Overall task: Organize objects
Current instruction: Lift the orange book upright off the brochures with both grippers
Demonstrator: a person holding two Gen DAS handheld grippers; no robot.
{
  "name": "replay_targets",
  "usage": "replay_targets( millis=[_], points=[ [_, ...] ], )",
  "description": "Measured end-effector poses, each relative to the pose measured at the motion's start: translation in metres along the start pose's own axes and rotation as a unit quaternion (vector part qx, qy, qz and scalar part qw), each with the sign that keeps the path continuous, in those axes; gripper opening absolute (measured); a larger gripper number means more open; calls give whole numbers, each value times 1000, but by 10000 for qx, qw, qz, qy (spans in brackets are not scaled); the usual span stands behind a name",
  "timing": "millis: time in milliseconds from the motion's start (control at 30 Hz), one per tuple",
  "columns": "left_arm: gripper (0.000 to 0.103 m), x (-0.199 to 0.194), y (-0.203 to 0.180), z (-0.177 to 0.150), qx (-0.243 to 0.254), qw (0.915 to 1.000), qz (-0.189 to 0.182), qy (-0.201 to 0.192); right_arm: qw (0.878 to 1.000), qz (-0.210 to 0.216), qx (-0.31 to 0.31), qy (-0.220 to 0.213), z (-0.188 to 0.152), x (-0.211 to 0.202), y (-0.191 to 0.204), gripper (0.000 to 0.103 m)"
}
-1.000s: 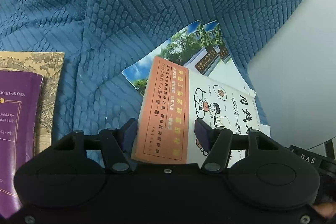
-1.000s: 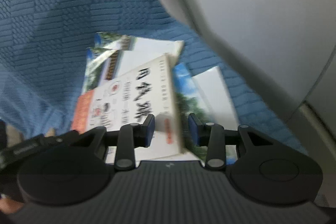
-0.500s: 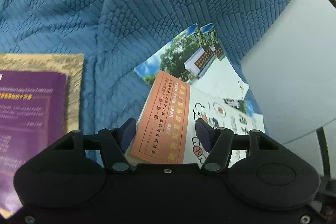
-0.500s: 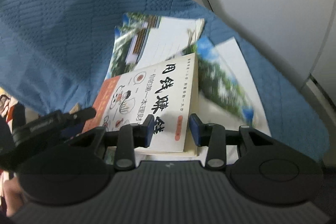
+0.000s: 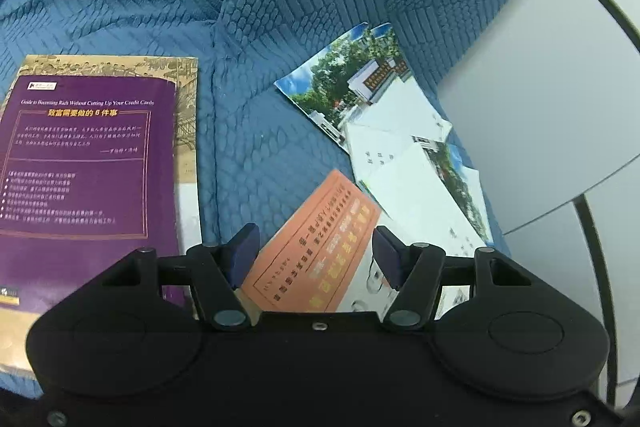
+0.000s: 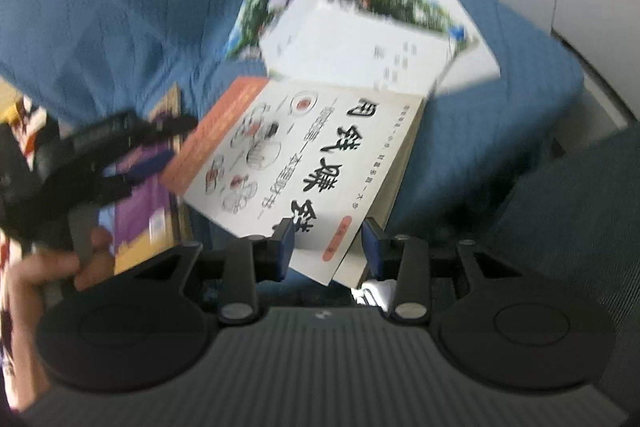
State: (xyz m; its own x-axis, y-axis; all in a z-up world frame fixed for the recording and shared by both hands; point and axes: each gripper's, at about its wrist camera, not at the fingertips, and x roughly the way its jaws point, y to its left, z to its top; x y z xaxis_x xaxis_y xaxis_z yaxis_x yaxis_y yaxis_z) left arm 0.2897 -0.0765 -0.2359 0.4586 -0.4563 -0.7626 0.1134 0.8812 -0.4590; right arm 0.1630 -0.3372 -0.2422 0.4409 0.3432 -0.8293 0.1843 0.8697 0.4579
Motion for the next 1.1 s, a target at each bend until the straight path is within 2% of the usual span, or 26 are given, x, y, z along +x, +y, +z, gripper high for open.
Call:
replay_targets(
  millis=[100,133,167,233,300,400,500,567,633,700,733,967,1033,1100],
  points=[
    [61,-9,1,-4,-85,9998,-93,-129,9997,32,-20,245,-22,-1,6,41],
    [57,-8,-2,-5,-5,9999,-63,-128,9994,62,-38,325,-29,-1,8,40],
    [52,-5,-4,-7,5,9998,-176,-23,9992,92,-39,394,-35,0,10,39],
    [52,-2,-7,-10,-15,9990,-446,42,9982,246,-40,553,-44,5,14,36],
    [54,-7,-12,-14,61,9992,-387,-105,9978,248,-57,617,-47,9,18,36],
    [65,-24,-12,-20,23,9987,-344,-364,9970,340,-144,687,-47,7,19,35],
    [68,-43,0,-34,-517,9964,-523,-413,9960,518,-213,699,-43,-1,10,37],
    [70,-50,11,-48,-869,9937,-625,-334,9957,603,-207,672,-35,-6,-1,37],
    [72,-57,20,-66,-1162,9912,-611,-196,9953,697,-104,670,-26,-8,-12,44],
    [76,-60,29,-80,-1384,9884,-616,-62,9951,729,-24,661,-13,-6,-24,62],
    [78,-61,32,-88,-1493,9868,-624,20,9957,687,-21,627,-6,-6,-28,65],
    [78,-44,51,-122,-1999,9752,-743,599,9997,235,49,72,43,4,-56,65],
    [78,-37,52,-128,-2110,9715,-778,742,9996,252,147,58,49,13,-63,62],
    [77,-30,51,-130,-2182,9687,-844,832,9994,309,158,75,50,19,-66,52]
  ],
)
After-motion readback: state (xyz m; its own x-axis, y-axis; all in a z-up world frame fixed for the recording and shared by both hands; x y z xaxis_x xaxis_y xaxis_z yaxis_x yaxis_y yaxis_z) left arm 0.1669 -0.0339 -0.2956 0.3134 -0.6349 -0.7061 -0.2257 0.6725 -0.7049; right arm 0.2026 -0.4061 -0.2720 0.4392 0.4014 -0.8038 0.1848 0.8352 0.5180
